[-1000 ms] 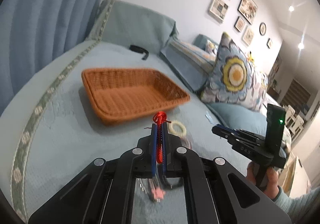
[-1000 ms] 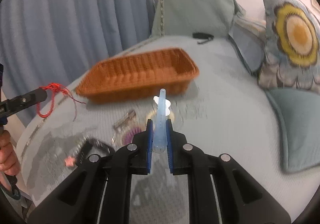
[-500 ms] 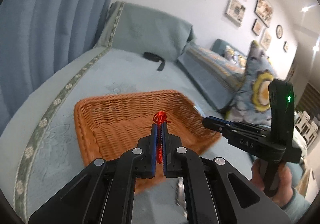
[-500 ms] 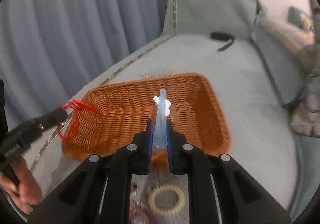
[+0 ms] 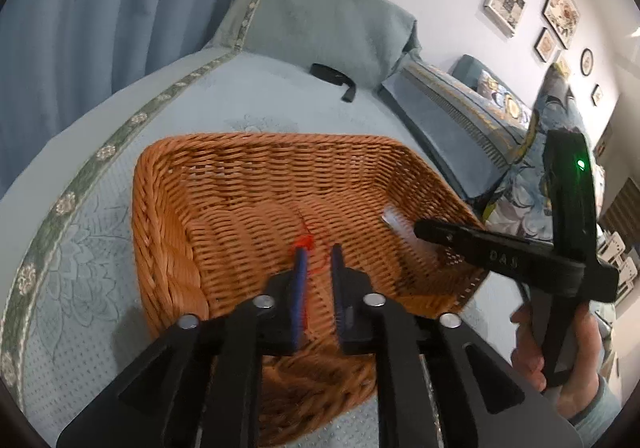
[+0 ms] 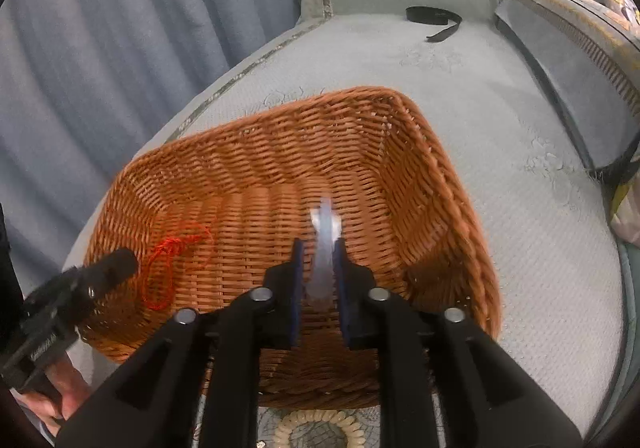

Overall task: Organize jewelry
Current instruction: 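Carry both items over the wicker basket and open both tools to drop them, then move both open tools back toward the jewelry on the sofa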

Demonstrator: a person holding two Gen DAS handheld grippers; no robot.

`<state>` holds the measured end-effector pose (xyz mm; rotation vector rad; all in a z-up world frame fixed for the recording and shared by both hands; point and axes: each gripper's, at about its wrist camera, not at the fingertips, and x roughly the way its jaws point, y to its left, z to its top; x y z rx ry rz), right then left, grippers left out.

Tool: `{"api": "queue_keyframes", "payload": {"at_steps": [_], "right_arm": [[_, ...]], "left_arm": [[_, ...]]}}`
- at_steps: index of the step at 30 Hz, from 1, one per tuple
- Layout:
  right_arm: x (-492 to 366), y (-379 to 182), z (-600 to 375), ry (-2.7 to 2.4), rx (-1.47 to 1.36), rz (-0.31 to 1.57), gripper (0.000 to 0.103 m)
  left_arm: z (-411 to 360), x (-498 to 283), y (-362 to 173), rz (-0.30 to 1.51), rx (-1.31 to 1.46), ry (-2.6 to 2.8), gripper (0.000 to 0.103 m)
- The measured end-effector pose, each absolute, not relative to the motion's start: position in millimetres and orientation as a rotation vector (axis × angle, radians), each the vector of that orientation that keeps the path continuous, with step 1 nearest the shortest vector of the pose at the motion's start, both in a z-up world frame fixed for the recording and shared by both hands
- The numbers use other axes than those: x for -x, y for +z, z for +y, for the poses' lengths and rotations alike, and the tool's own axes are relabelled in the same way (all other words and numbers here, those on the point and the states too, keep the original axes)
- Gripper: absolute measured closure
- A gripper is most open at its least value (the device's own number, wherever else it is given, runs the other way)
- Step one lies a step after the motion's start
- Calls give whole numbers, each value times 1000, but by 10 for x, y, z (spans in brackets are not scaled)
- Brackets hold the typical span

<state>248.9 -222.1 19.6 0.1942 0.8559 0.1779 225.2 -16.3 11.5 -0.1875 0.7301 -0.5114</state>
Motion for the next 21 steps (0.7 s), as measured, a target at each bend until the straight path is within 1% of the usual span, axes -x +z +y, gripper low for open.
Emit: {"api": "queue_keyframes", "payload": {"at_steps": [1,2,3,7,15,21], "right_arm": [[-2459,227,-2236,179,-195,846,74],[-2431,259,-2243,178,-193,835,60],[-2394,300,-2253,171,-191,822,52],[-2193,458,-2274,196,-184,770,52],[-1485,846,-2263,237,-147,666,52],[-908,952,-2399,258,-164,625,52]], "left_arm": [[-162,-2210,138,723,184,-513,75],[-156,-2155,165,712,179,-509,59],[-145,-2106,201,697,178,-508,55],[-63,-1856,386,640,188,-529,55],[175,-1215,828,529,214,-544,55],[301,-755,889,499,210,-533,55]]}}
